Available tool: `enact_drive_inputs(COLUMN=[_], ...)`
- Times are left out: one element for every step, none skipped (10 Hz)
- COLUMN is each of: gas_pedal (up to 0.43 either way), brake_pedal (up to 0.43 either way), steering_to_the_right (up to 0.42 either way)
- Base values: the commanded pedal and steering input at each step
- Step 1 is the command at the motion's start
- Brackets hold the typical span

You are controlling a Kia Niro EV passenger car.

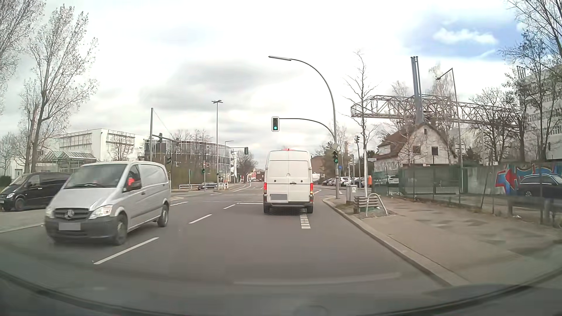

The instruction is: Follow the waypoints while adhering to traffic rules and regulations

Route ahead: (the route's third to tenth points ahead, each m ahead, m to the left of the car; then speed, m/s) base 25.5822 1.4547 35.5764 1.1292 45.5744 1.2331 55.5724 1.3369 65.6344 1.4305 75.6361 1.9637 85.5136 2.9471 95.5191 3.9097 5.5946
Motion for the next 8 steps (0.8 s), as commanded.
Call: enact_drive_inputs(gas_pedal=[0.169,0.169,0.169,0.169,0.169,0.169,0.177,0.177], brake_pedal=[0.000,0.000,0.000,0.000,0.000,0.000,0.000,0.000], steering_to_the_right=[-0.005,-0.005,-0.005,-0.005,-0.005,-0.009,-0.015,-0.018])
